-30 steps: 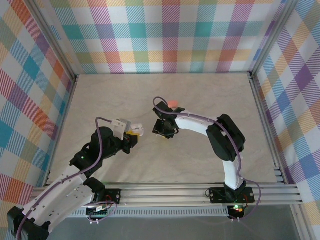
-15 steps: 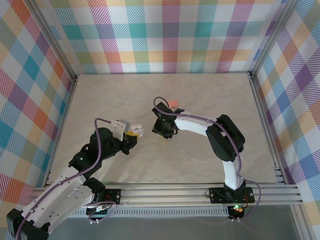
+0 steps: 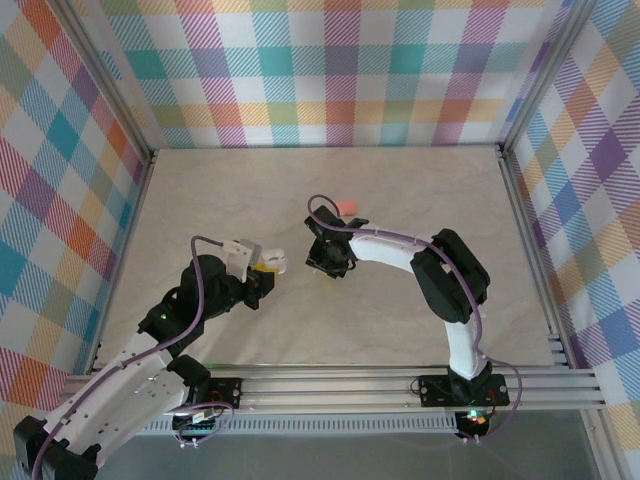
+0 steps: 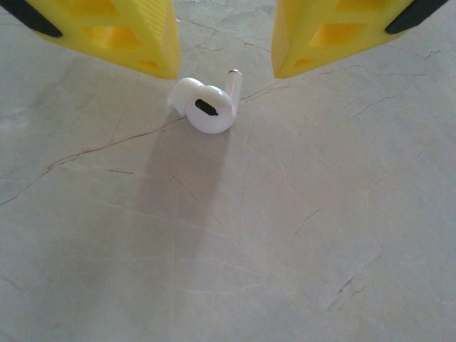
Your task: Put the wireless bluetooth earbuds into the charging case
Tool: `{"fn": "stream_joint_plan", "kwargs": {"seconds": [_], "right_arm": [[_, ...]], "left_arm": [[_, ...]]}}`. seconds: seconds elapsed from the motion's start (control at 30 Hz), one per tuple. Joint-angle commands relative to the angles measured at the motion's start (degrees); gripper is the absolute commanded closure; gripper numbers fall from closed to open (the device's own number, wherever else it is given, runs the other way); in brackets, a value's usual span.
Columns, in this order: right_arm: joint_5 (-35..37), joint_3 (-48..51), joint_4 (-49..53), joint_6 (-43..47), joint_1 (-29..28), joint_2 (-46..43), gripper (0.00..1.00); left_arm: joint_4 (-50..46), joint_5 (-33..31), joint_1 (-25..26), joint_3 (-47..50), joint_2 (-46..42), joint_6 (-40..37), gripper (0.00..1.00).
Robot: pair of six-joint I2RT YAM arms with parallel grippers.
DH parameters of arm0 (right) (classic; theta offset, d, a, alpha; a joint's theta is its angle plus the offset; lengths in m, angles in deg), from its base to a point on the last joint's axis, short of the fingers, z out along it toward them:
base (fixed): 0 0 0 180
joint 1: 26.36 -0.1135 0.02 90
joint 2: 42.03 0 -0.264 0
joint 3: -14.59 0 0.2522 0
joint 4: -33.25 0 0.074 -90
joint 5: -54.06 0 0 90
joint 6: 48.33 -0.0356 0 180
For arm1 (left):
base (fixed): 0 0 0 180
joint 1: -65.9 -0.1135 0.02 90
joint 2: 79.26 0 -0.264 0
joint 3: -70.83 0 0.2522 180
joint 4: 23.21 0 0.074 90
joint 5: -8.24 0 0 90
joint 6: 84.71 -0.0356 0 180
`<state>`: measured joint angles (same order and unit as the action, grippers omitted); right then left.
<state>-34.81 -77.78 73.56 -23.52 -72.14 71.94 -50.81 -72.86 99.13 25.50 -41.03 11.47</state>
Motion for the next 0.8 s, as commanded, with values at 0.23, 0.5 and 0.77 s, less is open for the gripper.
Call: {"fn": "stream_joint_plan", "kwargs": {"seconds": [0.23,0.5,0.77], "right_arm": [[0.70,0.56,-0.18,-0.22,0.34,1.84,0.62],[1.07,0.17,-0.20,0.36,0.86,2.55,0.64],[1.52,-0.78,0.77,2.38,1.74,3.51,0.67]], "left_arm": [[-0.43,-0.10,-0.65,-0.21,-0.40,-0.90,1.00],[-0.64,-0.21,-0.71,-0.16,-0.71,-0.90,1.00],[-0.74,-0.16,-0.69,-0.07,-0.75,-0.90,1.00]]}}
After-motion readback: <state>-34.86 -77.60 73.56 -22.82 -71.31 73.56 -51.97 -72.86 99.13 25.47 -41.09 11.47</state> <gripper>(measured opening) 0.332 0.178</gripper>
